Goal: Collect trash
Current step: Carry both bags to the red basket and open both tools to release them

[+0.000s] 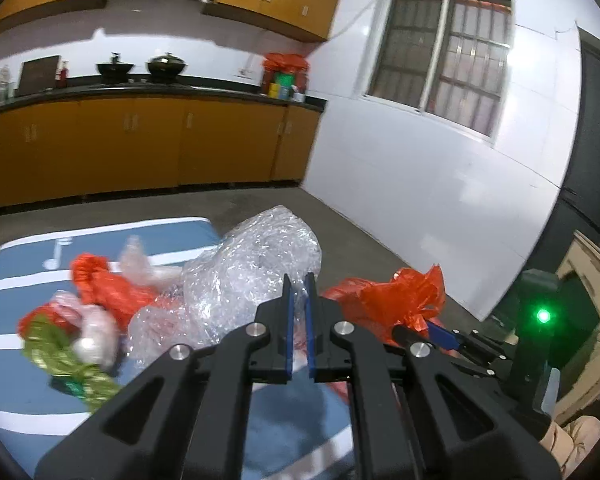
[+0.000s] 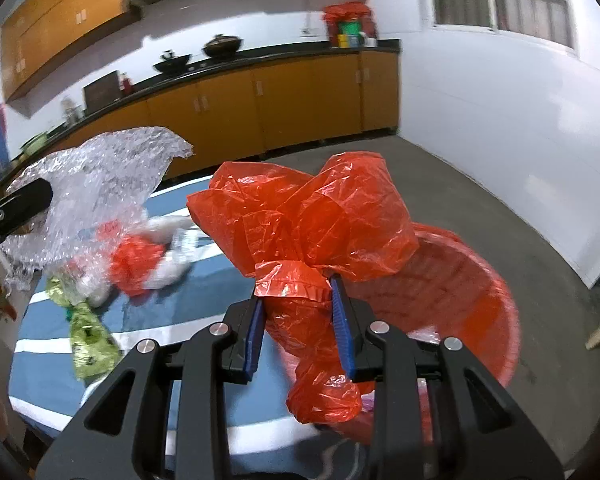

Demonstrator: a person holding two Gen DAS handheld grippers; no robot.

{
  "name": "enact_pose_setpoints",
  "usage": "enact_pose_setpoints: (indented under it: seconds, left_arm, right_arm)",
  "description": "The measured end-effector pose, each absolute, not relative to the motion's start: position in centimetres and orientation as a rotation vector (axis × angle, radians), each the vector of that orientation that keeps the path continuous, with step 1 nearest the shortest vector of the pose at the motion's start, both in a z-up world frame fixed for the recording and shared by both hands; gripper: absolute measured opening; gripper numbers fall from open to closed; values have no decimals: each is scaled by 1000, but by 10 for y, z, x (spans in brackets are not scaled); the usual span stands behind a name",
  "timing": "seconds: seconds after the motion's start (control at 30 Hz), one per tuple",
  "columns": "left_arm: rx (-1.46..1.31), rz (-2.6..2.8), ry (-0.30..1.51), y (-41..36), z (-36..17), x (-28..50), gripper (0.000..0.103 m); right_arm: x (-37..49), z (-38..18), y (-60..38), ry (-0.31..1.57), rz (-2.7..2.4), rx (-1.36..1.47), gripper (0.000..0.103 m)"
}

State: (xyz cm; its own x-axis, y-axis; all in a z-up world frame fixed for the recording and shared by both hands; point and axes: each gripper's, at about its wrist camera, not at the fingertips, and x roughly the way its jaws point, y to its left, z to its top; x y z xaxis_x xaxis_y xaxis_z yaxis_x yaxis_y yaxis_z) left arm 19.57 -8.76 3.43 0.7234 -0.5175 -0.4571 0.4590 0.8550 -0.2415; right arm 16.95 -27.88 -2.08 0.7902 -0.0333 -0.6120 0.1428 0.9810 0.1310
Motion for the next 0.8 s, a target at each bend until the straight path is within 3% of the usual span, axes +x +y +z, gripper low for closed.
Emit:
enact_pose_setpoints:
  seconds: [0.8]
  left_arm:
    - [-53, -797, 632, -239, -7, 204, 6]
  right_arm:
    - [136, -21, -376, 639, -302, 257, 32]
